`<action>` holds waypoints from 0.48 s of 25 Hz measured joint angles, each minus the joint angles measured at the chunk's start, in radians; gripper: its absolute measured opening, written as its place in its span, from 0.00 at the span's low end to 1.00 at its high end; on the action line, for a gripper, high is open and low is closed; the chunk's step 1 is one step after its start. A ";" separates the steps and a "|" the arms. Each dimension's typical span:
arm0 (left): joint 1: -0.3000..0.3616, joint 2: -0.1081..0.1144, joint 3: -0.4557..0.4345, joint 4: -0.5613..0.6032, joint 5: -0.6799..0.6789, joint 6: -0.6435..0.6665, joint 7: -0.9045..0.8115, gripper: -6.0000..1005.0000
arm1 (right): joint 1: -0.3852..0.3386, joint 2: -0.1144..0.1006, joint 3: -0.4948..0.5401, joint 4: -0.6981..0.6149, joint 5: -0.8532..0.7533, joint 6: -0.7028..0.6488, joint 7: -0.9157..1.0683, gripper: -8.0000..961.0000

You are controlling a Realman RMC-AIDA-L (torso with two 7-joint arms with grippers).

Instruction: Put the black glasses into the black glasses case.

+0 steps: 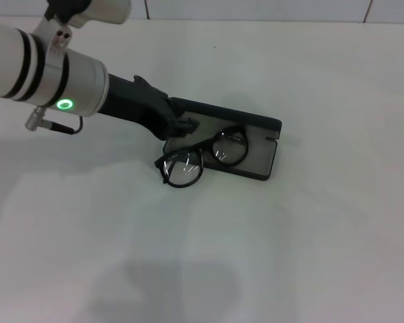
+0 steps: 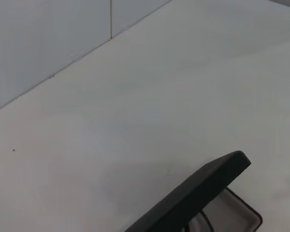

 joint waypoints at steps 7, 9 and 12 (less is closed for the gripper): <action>-0.022 0.001 0.059 -0.003 0.031 -0.001 -0.109 0.37 | 0.037 -0.003 0.002 0.021 -0.065 0.005 -0.032 0.46; -0.033 0.001 0.074 -0.010 0.051 -0.001 -0.127 0.38 | 0.037 -0.003 0.002 0.047 -0.077 0.005 -0.053 0.46; -0.049 0.000 0.088 -0.039 0.065 -0.005 -0.133 0.39 | 0.039 -0.003 0.002 0.094 -0.092 0.010 -0.089 0.46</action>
